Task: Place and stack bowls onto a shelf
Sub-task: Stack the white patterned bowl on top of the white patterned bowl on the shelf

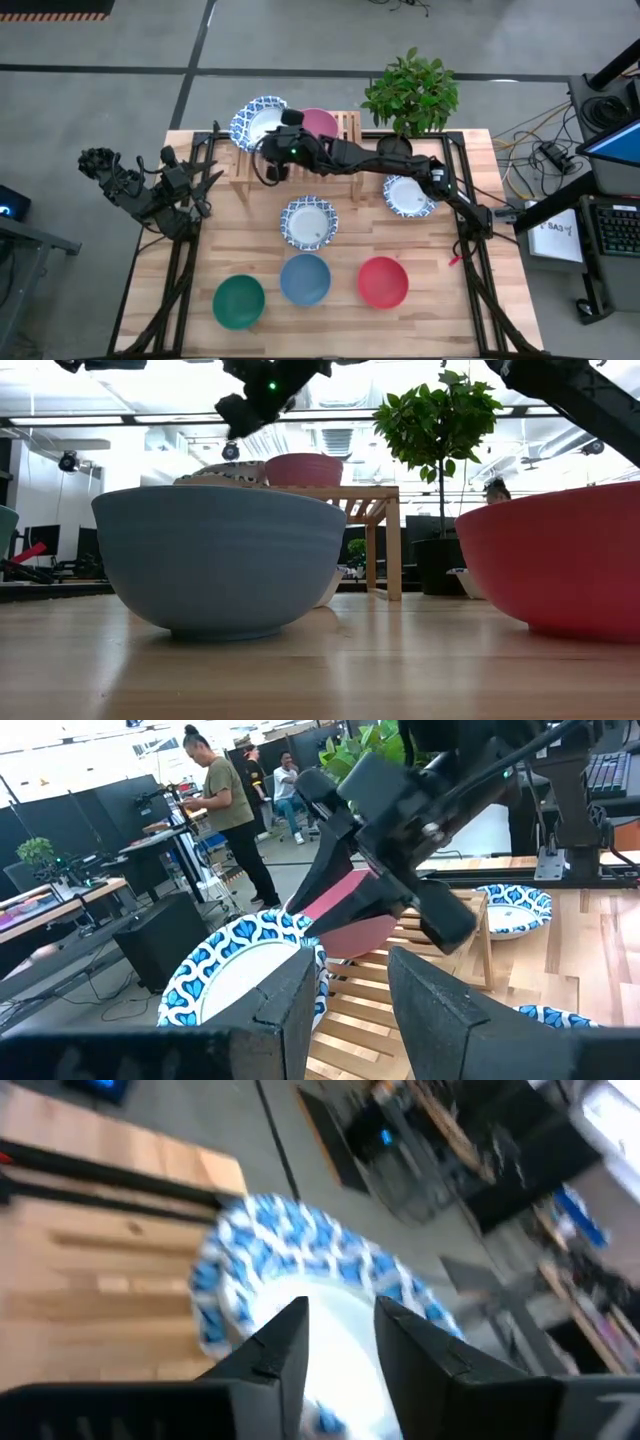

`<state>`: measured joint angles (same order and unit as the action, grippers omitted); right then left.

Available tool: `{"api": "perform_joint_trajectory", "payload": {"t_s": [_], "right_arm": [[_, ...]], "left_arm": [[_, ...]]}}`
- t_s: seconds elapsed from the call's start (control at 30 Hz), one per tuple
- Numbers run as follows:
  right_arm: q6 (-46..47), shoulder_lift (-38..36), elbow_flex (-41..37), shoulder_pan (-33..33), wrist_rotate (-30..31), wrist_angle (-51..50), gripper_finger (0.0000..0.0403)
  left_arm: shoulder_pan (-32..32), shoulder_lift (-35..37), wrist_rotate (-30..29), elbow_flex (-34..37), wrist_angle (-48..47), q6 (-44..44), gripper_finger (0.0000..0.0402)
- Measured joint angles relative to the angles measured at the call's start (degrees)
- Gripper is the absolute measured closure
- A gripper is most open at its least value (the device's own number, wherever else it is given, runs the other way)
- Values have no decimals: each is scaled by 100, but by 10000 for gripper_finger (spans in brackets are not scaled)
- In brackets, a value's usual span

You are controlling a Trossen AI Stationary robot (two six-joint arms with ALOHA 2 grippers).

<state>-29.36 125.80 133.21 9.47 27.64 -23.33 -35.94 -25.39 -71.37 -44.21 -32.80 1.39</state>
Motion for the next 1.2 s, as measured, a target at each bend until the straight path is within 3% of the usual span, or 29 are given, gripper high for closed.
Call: {"api": "perform_joint_trajectory", "payload": {"t_s": [0.33,0.77,1.0,1.2], "right_arm": [[408,39,-499,-2,89,89,390],[324,37,-642,-8,113,892,394],[1265,-57,188,153,682,368,394],[2049,-164,141,765,626,172,394]], "left_arm": [[2,0,0,7,2,0,290],[1,0,0,9,2,-2,290],[4,0,-2,9,-2,-44,290],[4,-2,-4,9,-7,-44,290]]}}
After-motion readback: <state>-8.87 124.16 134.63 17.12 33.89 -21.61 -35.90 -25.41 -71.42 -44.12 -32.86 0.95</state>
